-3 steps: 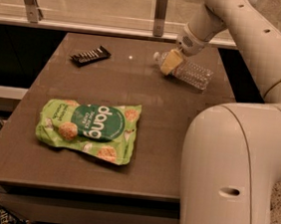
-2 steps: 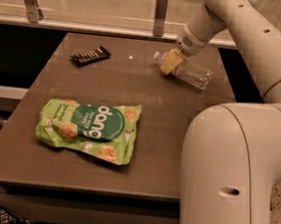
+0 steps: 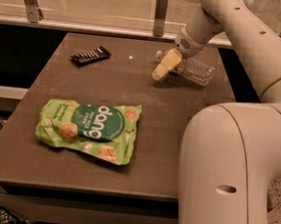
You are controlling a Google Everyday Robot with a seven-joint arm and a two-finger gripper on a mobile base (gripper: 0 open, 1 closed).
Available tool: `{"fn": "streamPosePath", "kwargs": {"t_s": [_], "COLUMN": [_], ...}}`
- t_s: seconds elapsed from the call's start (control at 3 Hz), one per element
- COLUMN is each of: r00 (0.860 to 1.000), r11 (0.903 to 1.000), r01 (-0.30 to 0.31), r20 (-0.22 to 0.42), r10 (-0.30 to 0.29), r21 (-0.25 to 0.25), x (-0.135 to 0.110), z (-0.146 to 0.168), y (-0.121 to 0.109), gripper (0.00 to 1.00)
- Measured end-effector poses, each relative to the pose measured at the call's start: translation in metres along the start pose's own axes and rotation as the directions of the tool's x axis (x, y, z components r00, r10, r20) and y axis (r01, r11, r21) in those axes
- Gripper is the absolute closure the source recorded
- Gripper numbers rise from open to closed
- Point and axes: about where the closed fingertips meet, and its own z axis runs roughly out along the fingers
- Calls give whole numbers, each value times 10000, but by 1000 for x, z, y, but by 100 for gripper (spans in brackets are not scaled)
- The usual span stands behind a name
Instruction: Knock water bottle over
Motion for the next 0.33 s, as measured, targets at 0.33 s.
{"fn": "streamPosePath", "kwargs": {"t_s": [0.33], "r00": [10000], "r11": [10000], "r01": [0], "r20": [-1], "r10": [0], "r21": [-1], "x": [0], "z": [0], "y": [0], "gripper": [0]}}
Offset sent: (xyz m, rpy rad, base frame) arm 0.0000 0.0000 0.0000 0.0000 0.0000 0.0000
